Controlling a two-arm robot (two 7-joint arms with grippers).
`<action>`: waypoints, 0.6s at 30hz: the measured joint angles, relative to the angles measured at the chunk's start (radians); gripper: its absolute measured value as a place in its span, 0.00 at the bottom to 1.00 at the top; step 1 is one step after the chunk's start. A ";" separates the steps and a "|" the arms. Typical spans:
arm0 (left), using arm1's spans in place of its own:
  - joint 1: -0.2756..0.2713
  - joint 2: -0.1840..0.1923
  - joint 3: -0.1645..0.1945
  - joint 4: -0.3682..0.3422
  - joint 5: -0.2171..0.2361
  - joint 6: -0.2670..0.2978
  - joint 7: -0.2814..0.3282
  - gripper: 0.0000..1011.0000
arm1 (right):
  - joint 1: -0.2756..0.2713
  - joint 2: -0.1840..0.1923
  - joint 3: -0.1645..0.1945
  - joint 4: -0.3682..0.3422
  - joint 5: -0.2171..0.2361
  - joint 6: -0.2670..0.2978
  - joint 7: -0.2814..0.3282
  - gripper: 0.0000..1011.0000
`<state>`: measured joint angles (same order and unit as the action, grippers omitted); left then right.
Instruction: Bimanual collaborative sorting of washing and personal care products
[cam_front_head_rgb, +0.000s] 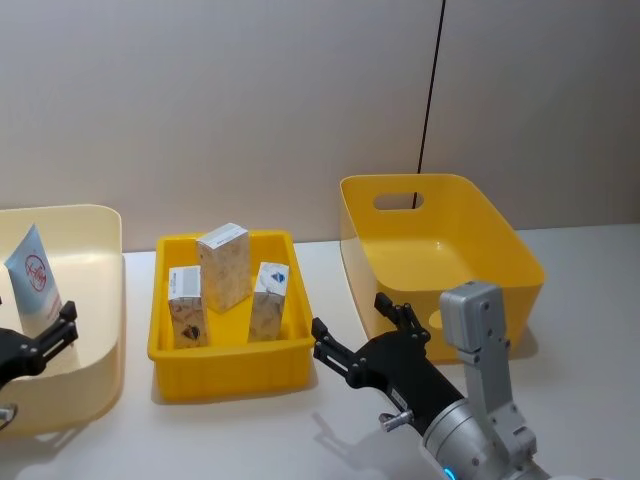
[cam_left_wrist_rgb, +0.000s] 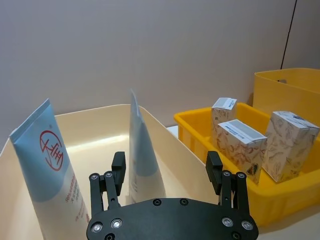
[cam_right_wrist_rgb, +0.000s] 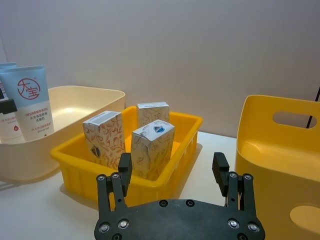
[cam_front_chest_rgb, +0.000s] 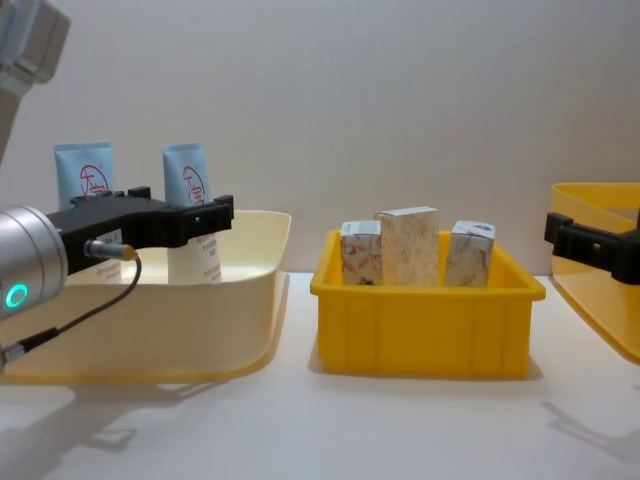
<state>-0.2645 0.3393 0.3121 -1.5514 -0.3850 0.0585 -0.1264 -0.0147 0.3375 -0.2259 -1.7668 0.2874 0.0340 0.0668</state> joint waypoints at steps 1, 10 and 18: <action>-0.002 -0.002 -0.005 0.004 -0.006 0.004 -0.002 0.99 | 0.000 0.000 0.000 0.000 0.000 0.000 0.000 0.99; -0.023 -0.015 -0.027 0.032 -0.024 0.022 -0.011 0.99 | 0.000 0.000 0.000 0.000 0.000 0.000 0.000 0.99; -0.043 -0.024 -0.031 0.058 -0.037 0.028 -0.040 0.99 | 0.000 0.000 0.000 0.000 0.000 0.000 0.000 0.99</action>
<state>-0.3078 0.3151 0.2809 -1.4934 -0.4223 0.0862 -0.1666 -0.0147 0.3374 -0.2258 -1.7668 0.2874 0.0340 0.0668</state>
